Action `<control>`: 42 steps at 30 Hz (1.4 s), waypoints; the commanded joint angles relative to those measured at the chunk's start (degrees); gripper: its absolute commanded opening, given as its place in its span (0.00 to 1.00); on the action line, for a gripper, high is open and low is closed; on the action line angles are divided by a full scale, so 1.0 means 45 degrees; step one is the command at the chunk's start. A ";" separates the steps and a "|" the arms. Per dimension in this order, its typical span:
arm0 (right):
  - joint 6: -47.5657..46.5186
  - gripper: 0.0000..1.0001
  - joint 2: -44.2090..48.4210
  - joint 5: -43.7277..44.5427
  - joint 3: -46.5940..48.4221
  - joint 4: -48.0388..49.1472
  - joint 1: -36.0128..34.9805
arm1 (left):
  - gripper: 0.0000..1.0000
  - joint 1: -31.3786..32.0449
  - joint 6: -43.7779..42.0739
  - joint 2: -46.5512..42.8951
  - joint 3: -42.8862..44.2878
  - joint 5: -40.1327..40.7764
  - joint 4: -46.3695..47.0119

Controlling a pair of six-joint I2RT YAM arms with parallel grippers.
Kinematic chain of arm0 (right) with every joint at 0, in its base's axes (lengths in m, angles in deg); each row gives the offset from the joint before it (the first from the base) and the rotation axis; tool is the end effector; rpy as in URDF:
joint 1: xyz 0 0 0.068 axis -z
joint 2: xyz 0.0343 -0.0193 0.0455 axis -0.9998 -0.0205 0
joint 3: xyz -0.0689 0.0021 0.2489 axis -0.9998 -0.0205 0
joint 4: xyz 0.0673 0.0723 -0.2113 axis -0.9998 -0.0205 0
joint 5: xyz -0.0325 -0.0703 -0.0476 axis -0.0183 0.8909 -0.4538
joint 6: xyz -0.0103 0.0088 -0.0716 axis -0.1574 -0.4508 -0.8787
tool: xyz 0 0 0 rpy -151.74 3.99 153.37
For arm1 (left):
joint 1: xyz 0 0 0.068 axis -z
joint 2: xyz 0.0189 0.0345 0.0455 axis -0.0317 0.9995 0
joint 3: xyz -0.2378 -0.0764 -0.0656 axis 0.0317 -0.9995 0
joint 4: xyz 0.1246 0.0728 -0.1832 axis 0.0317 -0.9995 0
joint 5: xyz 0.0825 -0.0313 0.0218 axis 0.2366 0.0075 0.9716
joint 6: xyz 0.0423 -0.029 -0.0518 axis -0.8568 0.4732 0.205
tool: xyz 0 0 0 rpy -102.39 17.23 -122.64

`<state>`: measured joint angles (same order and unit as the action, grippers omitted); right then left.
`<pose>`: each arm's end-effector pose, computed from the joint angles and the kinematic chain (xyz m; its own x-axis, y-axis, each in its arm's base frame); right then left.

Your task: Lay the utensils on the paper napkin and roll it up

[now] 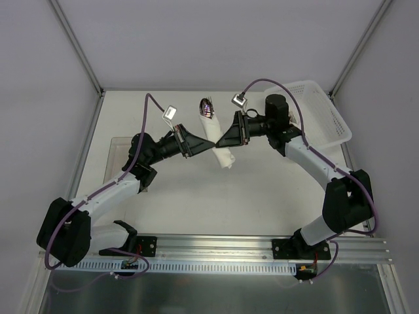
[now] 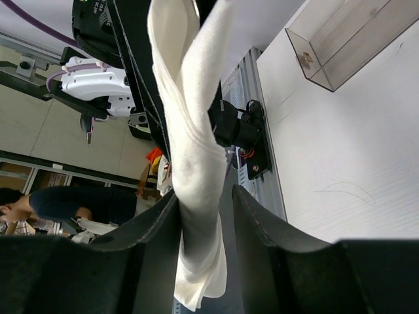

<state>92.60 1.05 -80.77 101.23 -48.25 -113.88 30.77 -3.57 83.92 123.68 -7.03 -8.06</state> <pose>0.2710 0.1898 0.3233 -0.6020 -0.1083 -0.7911 -0.7906 -0.0584 0.6095 0.2101 -0.1580 0.3233 -0.6553 -0.4419 -0.6127 0.6571 0.0666 -0.7508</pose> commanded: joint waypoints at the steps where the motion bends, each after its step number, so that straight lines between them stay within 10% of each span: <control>1: -0.0081 0.38 0.0134 -0.0336 0.0534 -0.0095 0.0002 | 0.00 0.0110 0.0217 0.0000 0.0539 0.0379 0.2336; 7: -0.0002 0.00 0.0016 -0.0549 0.0846 -0.0016 0.0002 | 0.00 0.0227 0.0081 0.0156 0.0559 0.0418 0.2142; 19: -0.4456 0.00 -0.1309 -0.2912 0.3502 -0.6755 0.4744 | 0.98 0.0227 -0.4524 -0.0567 0.2979 0.1024 -0.6346; 28: -0.3613 0.00 -0.2718 -0.1510 0.5666 -0.7723 0.7775 | 0.99 0.0227 -0.5174 -0.0332 0.3098 0.1531 -0.7391; 31: -0.8122 0.00 -0.3594 0.1044 0.7947 -1.3445 0.7445 | 0.99 0.0227 -0.5193 -0.0176 0.3215 0.1590 -0.7468; 42: -1.9165 0.00 -0.8578 0.5031 1.6535 -2.2926 0.8787 | 0.99 0.0227 -0.5740 -0.0058 0.3509 0.1121 -0.8641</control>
<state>30.46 -34.58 -67.33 172.92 -128.01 -79.26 31.14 -27.40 83.90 137.58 -0.99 -46.12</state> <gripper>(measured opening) 0.189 0.987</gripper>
